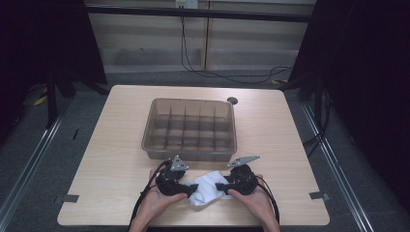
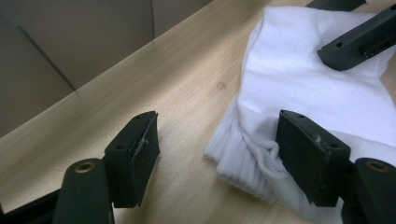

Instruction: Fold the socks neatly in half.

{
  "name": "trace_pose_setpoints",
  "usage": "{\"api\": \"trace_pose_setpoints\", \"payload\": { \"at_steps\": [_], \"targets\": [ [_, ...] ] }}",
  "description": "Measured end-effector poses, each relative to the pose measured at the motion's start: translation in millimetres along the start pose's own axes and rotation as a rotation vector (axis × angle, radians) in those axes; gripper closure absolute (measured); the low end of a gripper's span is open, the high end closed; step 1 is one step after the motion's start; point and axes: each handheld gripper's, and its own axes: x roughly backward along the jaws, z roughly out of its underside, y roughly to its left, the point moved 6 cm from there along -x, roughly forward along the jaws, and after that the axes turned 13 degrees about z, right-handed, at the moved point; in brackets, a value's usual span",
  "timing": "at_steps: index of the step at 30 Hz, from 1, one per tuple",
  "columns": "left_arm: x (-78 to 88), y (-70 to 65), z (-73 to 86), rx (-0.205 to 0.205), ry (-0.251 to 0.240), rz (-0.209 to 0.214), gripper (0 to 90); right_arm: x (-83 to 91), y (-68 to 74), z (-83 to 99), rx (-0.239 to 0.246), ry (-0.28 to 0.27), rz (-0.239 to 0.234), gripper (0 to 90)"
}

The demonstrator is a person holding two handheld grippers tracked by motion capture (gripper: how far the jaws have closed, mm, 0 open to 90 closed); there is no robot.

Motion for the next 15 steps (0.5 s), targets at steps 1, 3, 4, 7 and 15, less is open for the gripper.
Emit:
{"api": "trace_pose_setpoints", "payload": {
  "at_steps": [1, 3, 4, 7, 15],
  "targets": [
    [-0.2, -0.1, 0.1, 0.002, -0.005, -0.001, 30.3, 0.2, 0.1, 0.1, -0.008, 0.0, -0.011, 65.4],
    [-0.1, -0.5, 0.8, 0.01, -0.012, 0.001, 30.8, 0.5, -0.2, -0.1, -0.026, -0.003, -0.029, 71.0],
    [0.1, -1.1, 1.1, 0.009, -0.015, 0.009, 31.7, 1.1, -0.1, -0.3, -0.036, -0.004, -0.04, 73.1],
    [0.9, -7.0, 0.7, -0.016, -0.024, 0.046, 49.0, 2.2, -1.8, -1.8, -0.035, -0.013, -0.04, 76.7],
    [-0.9, -20.0, -0.6, -0.068, -0.016, 0.02, 70.4, 5.1, -6.2, -8.5, -0.04, -0.014, -0.025, 79.0]
  ]
}}
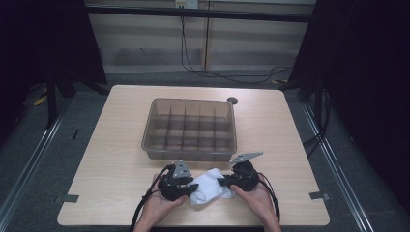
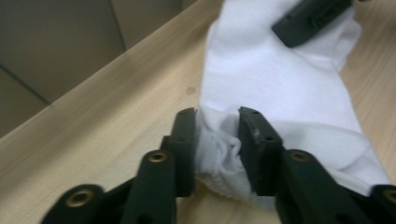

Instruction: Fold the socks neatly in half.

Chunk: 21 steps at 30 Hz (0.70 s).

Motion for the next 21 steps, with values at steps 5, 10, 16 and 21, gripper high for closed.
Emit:
{"api": "trace_pose_setpoints", "payload": {
  "at_steps": [5, 10, 16, 21],
  "targets": [
    [-6.5, -6.2, -3.2, 0.01, -0.01, 0.046, 73.7, 6.4, -5.2, -7.7, 0.017, -0.013, 0.025, 79.6],
    [-13.1, -9.0, -7.8, 0.006, -0.012, 0.049, 74.0, 17.9, -7.3, -14.3, 0.041, -0.03, 0.041, 79.8],
    [-16.4, -8.9, -10.7, 0.013, -0.012, 0.045, 73.8, 28.5, 1.6, -18.3, 0.096, -0.065, 0.063, 79.3],
    [-19.4, -9.3, -12.8, 0.016, -0.015, 0.045, 73.8, 33.6, 15.3, -22.3, 0.128, -0.088, 0.051, 78.1]
  ]
}}
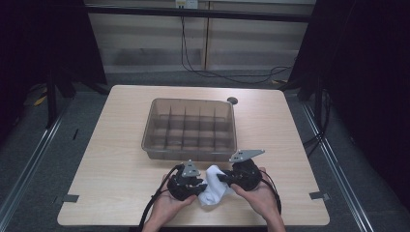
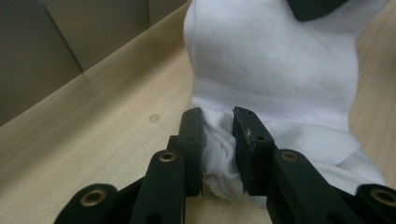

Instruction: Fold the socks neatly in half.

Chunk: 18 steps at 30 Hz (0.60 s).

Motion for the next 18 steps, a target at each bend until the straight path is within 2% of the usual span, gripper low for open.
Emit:
{"api": "trace_pose_setpoints", "payload": {
  "at_steps": [1, 5, 13, 16, 18],
  "targets": [
    [0.1, -0.1, -0.3, -0.005, 0.01, -0.001, 73.8, 0.7, 3.0, -1.5, 0.012, 0.0, -0.002, 77.9],
    [-1.9, 0.2, -1.5, 0.003, -0.006, 0.005, 73.6, 1.9, 13.8, -9.1, 0.041, -0.012, -0.019, 77.1],
    [-1.7, 2.6, -1.8, 0.016, -0.024, 0.009, 70.7, -10.1, 31.6, -7.5, 0.055, 0.012, -0.071, 79.7],
    [5.6, 5.4, -0.5, 0.021, -0.037, 0.0, 64.3, -11.9, 30.8, -4.3, 0.045, 0.019, -0.069, 80.1],
    [16.0, 6.5, 1.3, 0.025, -0.052, -0.011, 63.9, -12.0, 29.5, -3.2, 0.042, 0.016, -0.069, 80.1]
  ]
}}
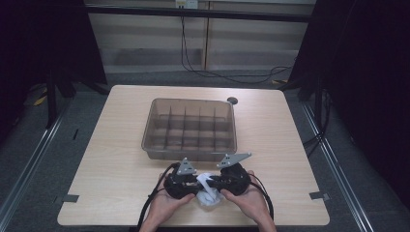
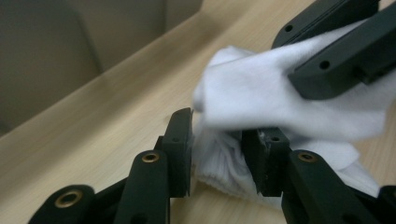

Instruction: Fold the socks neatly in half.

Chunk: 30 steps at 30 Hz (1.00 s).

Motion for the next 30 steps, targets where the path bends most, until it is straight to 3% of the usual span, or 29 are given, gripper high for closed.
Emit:
{"api": "trace_pose_setpoints", "payload": {
  "at_steps": [4, 7, 10, 11, 12, 16, 19, 23, 27, 28, 30],
  "targets": [
    [25.1, -0.5, 2.4, 0.006, -0.076, 0.001, 63.7, -0.3, -3.9, 1.0, 0.0, 0.016, 0.018, 80.2],
    [33.5, -0.5, 6.3, 0.01, -0.085, 0.006, 67.9, -0.8, -6.5, 1.0, -0.003, 0.016, 0.021, 80.3],
    [22.0, -3.0, 11.5, -0.009, -0.02, 0.038, 73.2, -1.7, -10.7, 0.0, -0.014, 0.021, 0.034, 80.4],
    [22.0, -3.0, 11.5, -0.009, -0.02, 0.038, 73.6, -1.7, -10.7, 0.0, -0.014, 0.021, 0.034, 80.4],
    [13.9, -4.5, 13.2, -0.016, 0.015, 0.045, 74.0, -2.4, -13.8, -1.4, -0.021, 0.017, 0.045, 80.5],
    [-2.4, -9.0, 10.8, -0.008, 0.022, 0.067, 73.9, 0.7, -16.8, -5.7, -0.023, 0.004, 0.064, 80.9],
    [-14.7, -12.1, 7.4, -0.017, 0.04, 0.056, 73.5, 4.3, -18.1, -11.3, -0.019, -0.011, 0.071, 80.9],
    [-23.3, -13.8, 2.9, -0.01, 0.026, 0.063, 73.0, 4.5, -16.1, -10.6, -0.008, -0.009, 0.069, 80.0],
    [-26.0, -12.4, 1.4, -0.008, 0.031, 0.053, 72.8, -1.4, -10.7, -1.2, 0.0, 0.018, 0.047, 75.2],
    [-25.5, -12.1, 2.1, -0.009, 0.033, 0.049, 72.6, -4.5, -9.9, 3.0, -0.011, 0.028, 0.039, 68.9],
    [-24.4, -11.1, 3.3, -0.005, 0.03, 0.049, 72.4, -2.5, -9.6, 2.6, -0.013, 0.014, 0.022, 64.6]
  ]
}}
